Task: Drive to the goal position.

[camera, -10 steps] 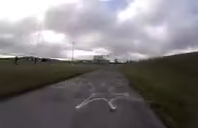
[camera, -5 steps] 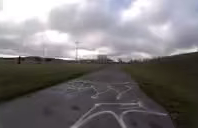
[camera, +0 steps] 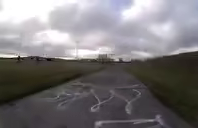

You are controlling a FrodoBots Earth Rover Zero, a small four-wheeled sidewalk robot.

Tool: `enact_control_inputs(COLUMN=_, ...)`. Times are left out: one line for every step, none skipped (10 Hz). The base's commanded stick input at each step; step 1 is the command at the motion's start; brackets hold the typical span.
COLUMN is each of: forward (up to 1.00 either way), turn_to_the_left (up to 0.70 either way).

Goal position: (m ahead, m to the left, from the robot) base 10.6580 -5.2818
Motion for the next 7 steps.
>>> enact_control_inputs(forward=1.0, turn_to_the_left=0.0)
enact_control_inputs(forward=1.0, turn_to_the_left=0.0)
enact_control_inputs(forward=1.0, turn_to_the_left=0.0)
enact_control_inputs(forward=1.0, turn_to_the_left=0.0)
enact_control_inputs(forward=1.0, turn_to_the_left=0.0)
enact_control_inputs(forward=0.0, turn_to_the_left=0.0)
enact_control_inputs(forward=0.0, turn_to_the_left=0.0)
